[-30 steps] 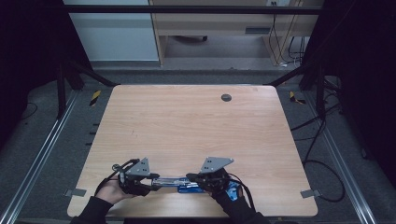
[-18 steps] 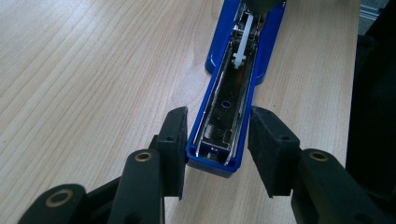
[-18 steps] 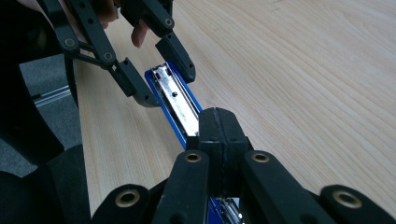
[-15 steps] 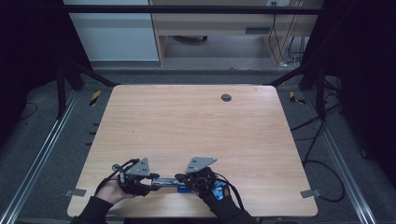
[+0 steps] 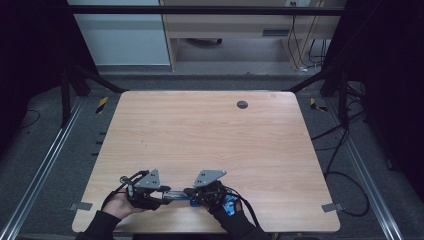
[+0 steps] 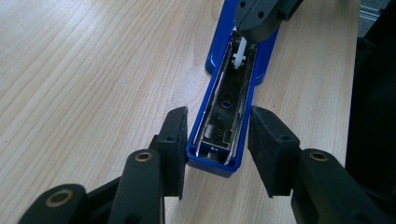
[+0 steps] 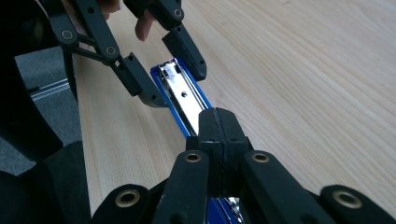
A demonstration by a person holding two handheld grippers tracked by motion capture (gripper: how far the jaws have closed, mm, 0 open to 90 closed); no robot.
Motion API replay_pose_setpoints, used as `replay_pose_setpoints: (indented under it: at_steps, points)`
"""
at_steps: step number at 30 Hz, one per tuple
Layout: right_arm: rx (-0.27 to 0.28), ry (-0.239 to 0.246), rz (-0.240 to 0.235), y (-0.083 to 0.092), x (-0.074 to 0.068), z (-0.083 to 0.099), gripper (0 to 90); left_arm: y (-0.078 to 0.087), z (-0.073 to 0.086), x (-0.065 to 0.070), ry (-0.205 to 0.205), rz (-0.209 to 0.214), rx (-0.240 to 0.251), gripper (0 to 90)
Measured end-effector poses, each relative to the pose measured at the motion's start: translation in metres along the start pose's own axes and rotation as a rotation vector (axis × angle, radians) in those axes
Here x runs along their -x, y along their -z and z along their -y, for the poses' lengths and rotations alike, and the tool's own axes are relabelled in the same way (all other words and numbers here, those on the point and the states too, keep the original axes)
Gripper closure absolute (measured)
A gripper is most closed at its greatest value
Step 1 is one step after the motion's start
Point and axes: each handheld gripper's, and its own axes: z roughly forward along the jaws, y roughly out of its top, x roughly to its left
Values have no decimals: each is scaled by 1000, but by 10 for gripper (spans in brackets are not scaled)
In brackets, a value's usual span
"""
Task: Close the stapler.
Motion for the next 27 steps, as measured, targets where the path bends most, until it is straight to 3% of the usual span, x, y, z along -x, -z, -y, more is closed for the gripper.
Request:
replay_pose_setpoints:
  at_steps: [18, 27]
  points:
    - [-23, 1, 1, -14, -4, -2, 900, 1, 0, -1, 1, -1, 2, 577]
    - [-20, -1, 6, -15, -3, -2, 900, 11, 2, -1, 42, -5, 69, 568]
